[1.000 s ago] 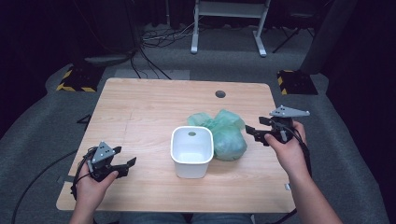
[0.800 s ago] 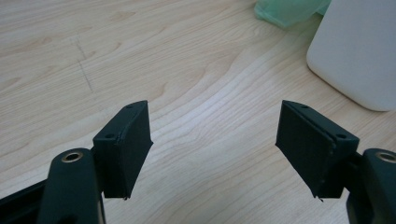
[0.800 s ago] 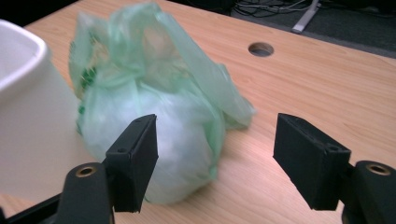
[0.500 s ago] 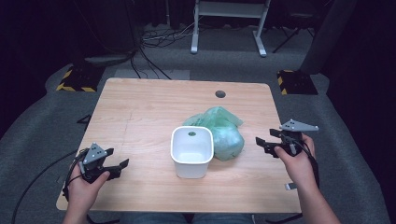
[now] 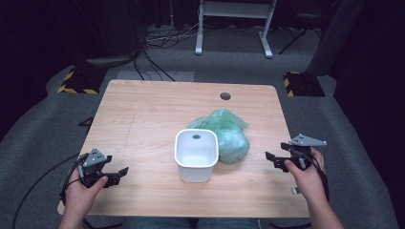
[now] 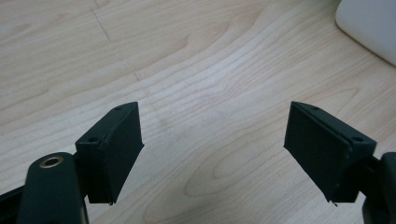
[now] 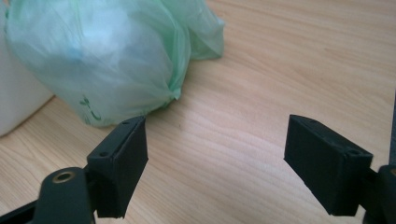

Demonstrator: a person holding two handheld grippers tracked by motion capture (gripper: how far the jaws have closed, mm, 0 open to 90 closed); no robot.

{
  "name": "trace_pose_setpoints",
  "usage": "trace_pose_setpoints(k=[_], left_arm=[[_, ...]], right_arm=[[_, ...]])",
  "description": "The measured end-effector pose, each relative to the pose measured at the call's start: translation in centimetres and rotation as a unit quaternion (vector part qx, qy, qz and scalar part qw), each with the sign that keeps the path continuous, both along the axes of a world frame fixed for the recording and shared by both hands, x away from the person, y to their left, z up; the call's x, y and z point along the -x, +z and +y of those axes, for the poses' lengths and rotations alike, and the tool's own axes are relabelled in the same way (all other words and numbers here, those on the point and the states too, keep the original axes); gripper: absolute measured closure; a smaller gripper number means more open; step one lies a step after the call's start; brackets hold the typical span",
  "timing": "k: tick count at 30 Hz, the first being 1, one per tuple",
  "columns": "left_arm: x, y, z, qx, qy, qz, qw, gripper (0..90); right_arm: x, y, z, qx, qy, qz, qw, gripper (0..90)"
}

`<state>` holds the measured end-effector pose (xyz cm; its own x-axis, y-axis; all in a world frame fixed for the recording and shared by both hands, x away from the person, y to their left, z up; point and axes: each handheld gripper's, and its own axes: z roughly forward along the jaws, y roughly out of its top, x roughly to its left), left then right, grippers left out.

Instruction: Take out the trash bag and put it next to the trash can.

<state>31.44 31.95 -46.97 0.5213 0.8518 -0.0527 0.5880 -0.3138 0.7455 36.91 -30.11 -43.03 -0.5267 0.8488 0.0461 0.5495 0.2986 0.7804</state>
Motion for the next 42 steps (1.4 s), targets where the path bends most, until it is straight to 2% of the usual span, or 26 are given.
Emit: trace_pose_setpoints(k=[12, 14, 19, 22, 24, 26, 29, 31, 33, 42], left_arm=[[-0.3, -1.2, 0.8, 0.007, 0.022, 0.023, 0.9995, 17.2], [-0.4, -1.4, 1.0, -0.003, 0.023, 0.024, 0.9995, 17.3], [-0.5, -2.0, 1.4, 0.0, 0.021, 0.034, 0.9992, 17.8], [-0.6, -2.3, 1.5, -0.009, 0.021, 0.036, 0.9991, 18.0], [-0.6, -2.5, 1.5, -0.005, 0.021, 0.039, 0.999, 17.8], [-0.8, -2.8, 1.6, -0.014, 0.02, 0.044, 0.9987, 17.9], [-0.8, -3.1, 1.6, -0.013, 0.017, 0.04, 0.999, 18.0], [-0.9, -3.4, 1.6, -0.018, 0.013, 0.027, 0.9994, 17.1], [-1.0, -3.7, 1.6, -0.024, 0.008, 0.014, 0.9996, 15.4], [-1.0, -3.7, 1.6, -0.026, 0.007, 0.015, 0.9995, 14.9]], right_arm=[[0.7, -3.3, -0.4, 0.013, 0.003, 0.021, 0.9997, 20.3], [0.9, -3.9, -0.4, 0.021, 0.006, 0.021, 0.9995, 19.9], [1.1, -5.1, -0.4, 0.033, 0.01, 0.023, 0.9991, 19.7], [1.2, -5.6, -0.3, 0.039, 0.012, 0.021, 0.999, 19.6], [1.3, -5.8, -0.3, 0.04, 0.013, 0.02, 0.9989, 19.6], [1.4, -6.3, -0.2, 0.041, 0.013, 0.02, 0.9989, 19.5], [1.4, -6.6, -0.1, 0.041, 0.012, 0.021, 0.9989, 19.5], [1.5, -7.2, -0.1, 0.039, 0.011, 0.025, 0.9989, 17.8], [1.6, -7.5, 0.0, 0.035, 0.01, 0.016, 0.9992, 16.4], [1.7, -7.6, 0.1, 0.037, 0.003, 0.013, 0.9992, 15.4]])
